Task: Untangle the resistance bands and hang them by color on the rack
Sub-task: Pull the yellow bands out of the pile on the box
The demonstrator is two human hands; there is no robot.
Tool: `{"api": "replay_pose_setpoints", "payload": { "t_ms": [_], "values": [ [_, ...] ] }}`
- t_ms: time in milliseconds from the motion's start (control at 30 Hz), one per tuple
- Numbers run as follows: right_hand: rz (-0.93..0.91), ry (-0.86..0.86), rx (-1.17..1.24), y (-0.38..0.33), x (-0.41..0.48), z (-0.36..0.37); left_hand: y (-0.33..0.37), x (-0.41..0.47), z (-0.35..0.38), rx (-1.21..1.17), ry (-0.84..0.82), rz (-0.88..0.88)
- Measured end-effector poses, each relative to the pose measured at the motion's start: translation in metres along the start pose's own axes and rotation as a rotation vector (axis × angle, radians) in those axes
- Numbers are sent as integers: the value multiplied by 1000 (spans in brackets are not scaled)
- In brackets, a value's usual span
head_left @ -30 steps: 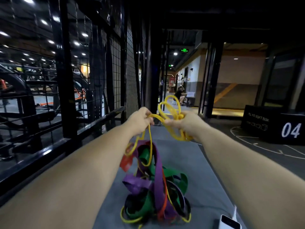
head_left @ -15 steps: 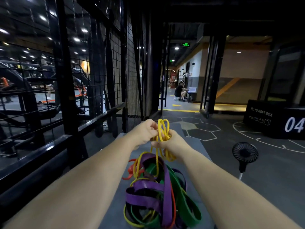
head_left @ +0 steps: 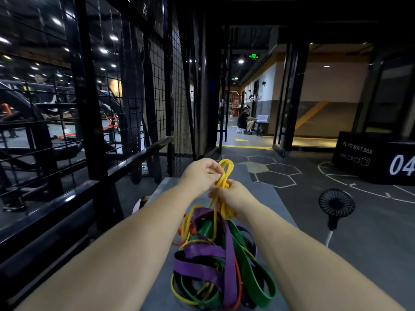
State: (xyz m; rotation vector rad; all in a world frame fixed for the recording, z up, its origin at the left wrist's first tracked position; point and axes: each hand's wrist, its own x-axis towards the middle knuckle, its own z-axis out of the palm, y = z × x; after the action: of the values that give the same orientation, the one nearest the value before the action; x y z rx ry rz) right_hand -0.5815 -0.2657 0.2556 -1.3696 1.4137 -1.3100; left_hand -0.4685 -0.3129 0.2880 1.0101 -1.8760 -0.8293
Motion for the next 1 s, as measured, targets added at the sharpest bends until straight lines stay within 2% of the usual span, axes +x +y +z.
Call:
{"api": "replay_pose_setpoints", "payload": {
  "t_ms": [67,167,200,233,333,433,500,567,767,867,900,1000],
  "values": [
    [-19,34,-83,-3,2,0,-2,0,3,20,95,-13],
    [-9,129,-150,-5,7,-13,-6,-5,-7,189,278,-17],
    [0,144,-140,-6,8,-18,-9,-7,-11,209,281,-23],
    [-1,146,-106,-8,8,-23,-14,-8,-13,194,218,-41],
    [-49,121,77,-26,9,-30,-27,-15,-6,71,-138,-125],
    [-129,88,190,-54,11,-36,-24,-19,0,61,-274,-59],
    [-164,82,215,-68,12,-42,-22,-16,-2,28,-271,-34],
    [-170,96,199,-69,14,-45,-28,-10,-5,34,-287,-126],
    [-91,162,-179,-28,16,-45,-47,-10,-6,250,-505,-253],
    [-37,167,-280,-19,17,-43,-46,-8,-9,338,-423,-301],
    [-6,161,-255,-16,18,-42,-43,-9,-11,345,-382,-322],
    [114,106,79,-12,17,-34,-33,-12,-18,267,-312,-366]
  ]
}}
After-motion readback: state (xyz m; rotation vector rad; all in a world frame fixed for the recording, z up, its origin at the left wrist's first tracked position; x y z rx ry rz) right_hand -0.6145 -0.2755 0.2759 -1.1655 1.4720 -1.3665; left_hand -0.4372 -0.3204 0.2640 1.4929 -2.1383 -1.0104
